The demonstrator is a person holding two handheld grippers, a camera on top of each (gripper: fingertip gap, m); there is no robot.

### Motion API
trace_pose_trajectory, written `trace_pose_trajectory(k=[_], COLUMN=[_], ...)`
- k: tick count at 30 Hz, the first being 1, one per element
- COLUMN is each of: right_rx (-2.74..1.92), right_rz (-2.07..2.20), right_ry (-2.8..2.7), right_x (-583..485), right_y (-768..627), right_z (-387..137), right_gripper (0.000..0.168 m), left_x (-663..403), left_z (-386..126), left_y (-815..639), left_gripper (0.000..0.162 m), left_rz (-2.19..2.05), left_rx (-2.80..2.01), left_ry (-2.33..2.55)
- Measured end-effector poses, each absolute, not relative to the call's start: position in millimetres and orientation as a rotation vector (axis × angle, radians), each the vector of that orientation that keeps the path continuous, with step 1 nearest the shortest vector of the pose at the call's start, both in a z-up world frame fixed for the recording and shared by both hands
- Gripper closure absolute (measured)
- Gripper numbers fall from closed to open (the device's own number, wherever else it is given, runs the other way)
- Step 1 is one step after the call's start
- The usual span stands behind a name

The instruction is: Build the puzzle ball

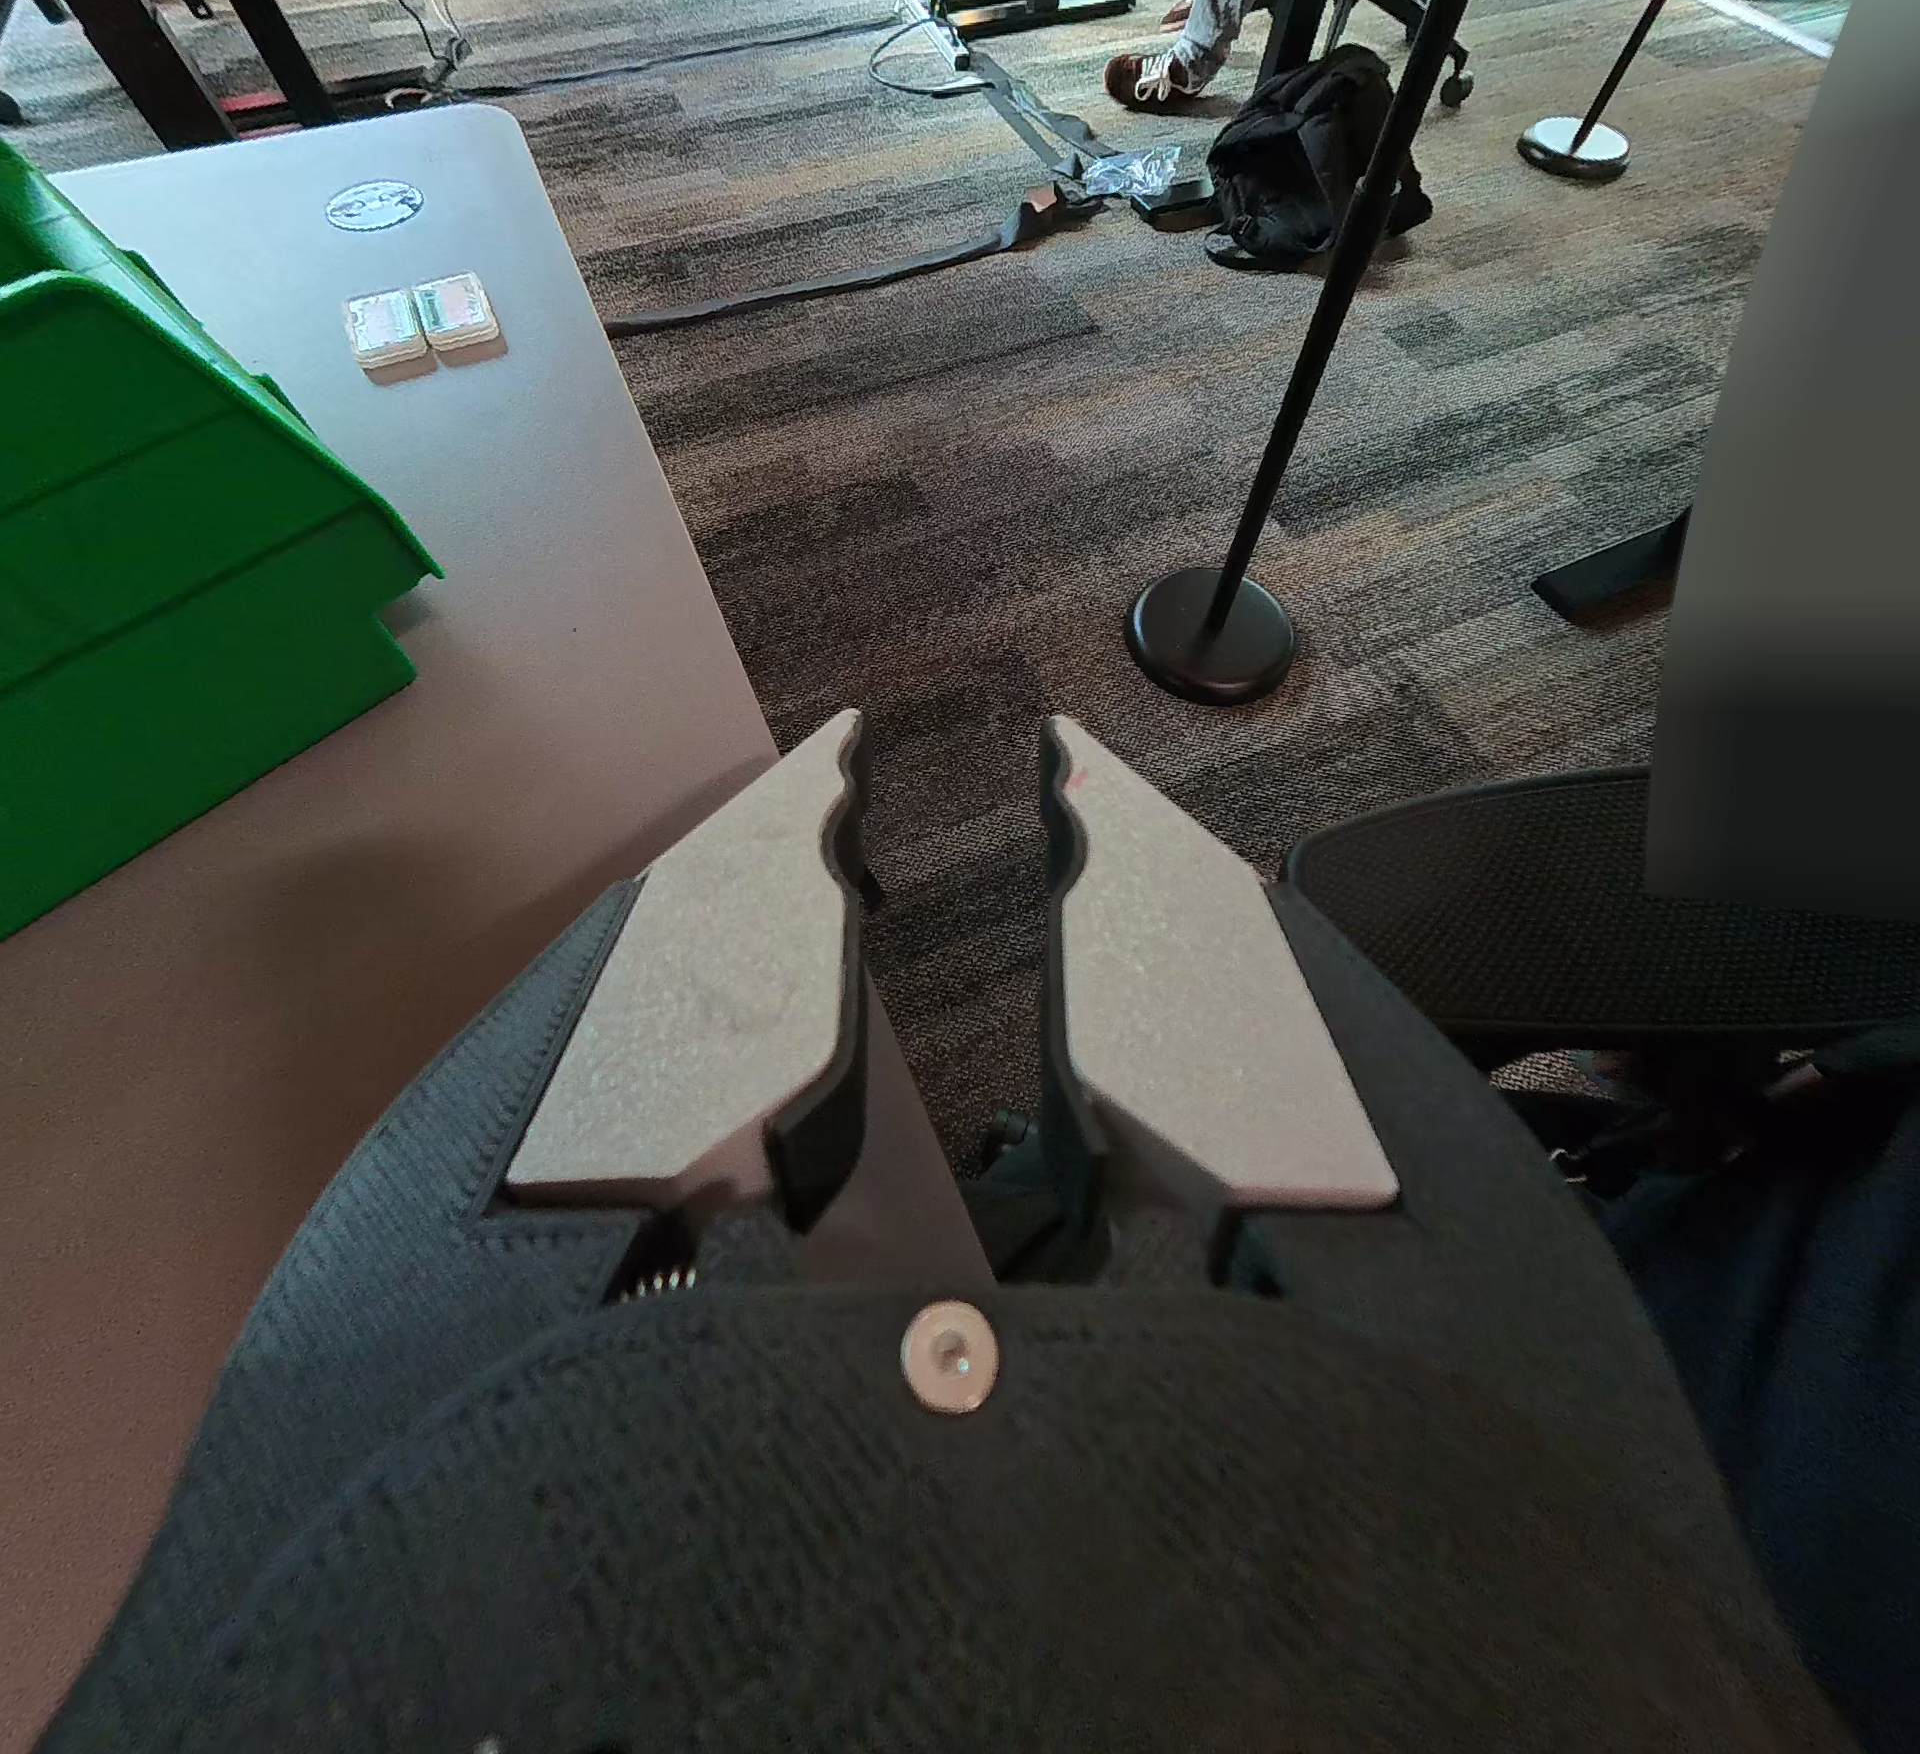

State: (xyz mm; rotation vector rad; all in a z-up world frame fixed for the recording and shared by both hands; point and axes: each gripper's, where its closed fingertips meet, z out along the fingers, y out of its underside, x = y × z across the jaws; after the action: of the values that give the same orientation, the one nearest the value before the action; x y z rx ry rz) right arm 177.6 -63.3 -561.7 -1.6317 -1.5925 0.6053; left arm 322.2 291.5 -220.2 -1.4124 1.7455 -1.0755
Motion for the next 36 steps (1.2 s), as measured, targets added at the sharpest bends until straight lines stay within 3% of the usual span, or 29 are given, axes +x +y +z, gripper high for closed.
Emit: trace_pose_trajectory(k=[1,17,22,27,32,36], right_rx=[-1.650,-1.688,-1.697,-1.766,-2.054,-1.888], right_rz=[0.592,0.598,0.677,0.967,1.055,0.761], right_ry=[-1.577,-1.316,-1.251,-1.169,-1.230,-0.955], right_x=[181,192,197,240,337,363], right_y=[-60,-46,-45,-52,-50,63], right_z=[-562,-553,-547,-497,-456,-343], right_gripper=[0.149,0.129,0.135,0.139,0.156,0.152], left_x=[322,326,324,311,274,235], left_z=[-220,-231,-225,-212,-211,-211], left_y=[292,303,302,299,270,247], left_gripper=[0.132,0.135,0.130,0.129,0.130,0.129], left_rz=[-1.077,-0.931,-0.941,-0.881,-0.931,-0.949], left_rx=[-1.413,-1.473,-1.430,-1.353,-1.476,-1.464], left_ry=[1.745,1.736,1.710,1.622,1.555,1.587])
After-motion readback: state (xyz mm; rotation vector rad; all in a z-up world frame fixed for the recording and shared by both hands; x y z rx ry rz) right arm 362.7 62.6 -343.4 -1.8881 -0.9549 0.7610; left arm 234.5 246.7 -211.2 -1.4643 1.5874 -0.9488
